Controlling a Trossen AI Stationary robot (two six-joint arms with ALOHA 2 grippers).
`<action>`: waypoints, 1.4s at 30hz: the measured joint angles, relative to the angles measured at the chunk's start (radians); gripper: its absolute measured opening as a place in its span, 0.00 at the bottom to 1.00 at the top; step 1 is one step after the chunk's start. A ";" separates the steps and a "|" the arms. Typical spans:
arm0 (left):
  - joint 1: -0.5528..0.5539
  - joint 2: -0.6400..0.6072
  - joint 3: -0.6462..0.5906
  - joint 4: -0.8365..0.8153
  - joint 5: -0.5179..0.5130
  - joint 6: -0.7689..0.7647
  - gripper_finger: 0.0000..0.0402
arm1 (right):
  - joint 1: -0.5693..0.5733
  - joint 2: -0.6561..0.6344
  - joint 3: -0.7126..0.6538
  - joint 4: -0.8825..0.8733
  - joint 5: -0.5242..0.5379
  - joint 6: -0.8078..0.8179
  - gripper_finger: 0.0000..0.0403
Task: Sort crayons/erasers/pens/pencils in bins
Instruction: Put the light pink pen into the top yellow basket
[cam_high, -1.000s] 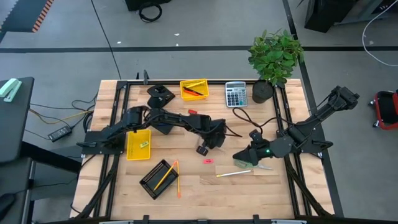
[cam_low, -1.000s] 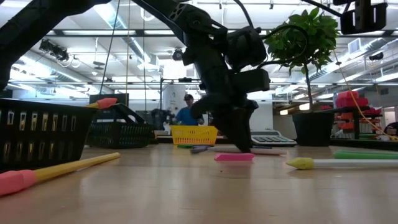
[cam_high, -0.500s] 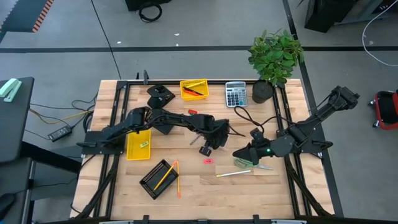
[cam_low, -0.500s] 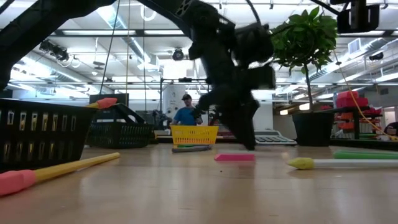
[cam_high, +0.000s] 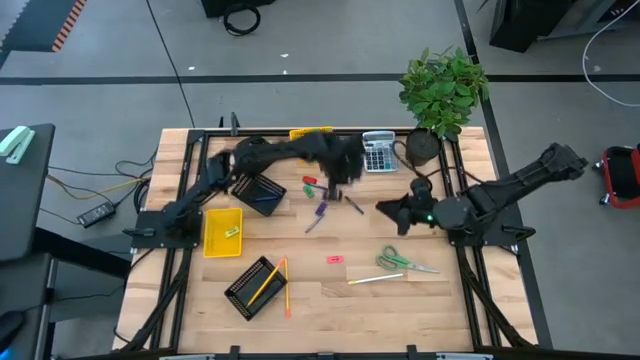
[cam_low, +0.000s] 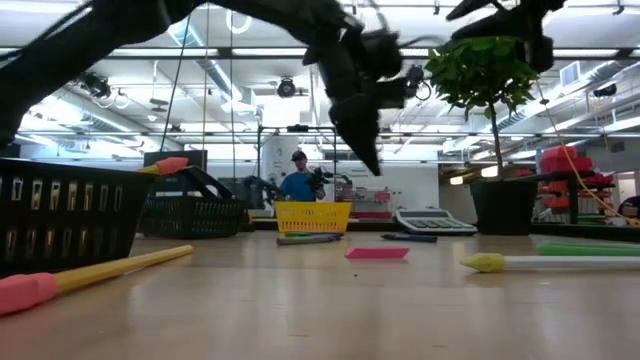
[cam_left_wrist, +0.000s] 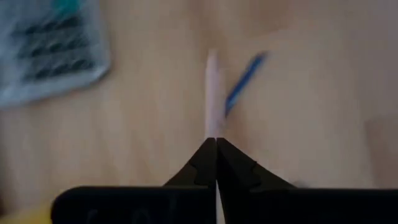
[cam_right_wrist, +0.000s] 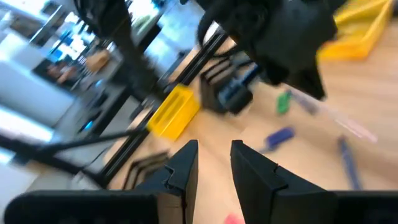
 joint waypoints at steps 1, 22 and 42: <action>0.037 -0.001 0.011 -0.022 0.035 -0.015 0.02 | -0.015 0.000 0.000 0.001 0.015 -0.014 0.25; 0.281 -0.021 0.002 0.043 0.365 -0.221 0.16 | -0.182 0.015 0.000 -0.001 -0.073 0.032 0.25; 0.081 0.114 0.001 0.035 -0.074 -0.476 0.50 | -0.180 0.080 0.000 0.003 -0.218 0.115 0.25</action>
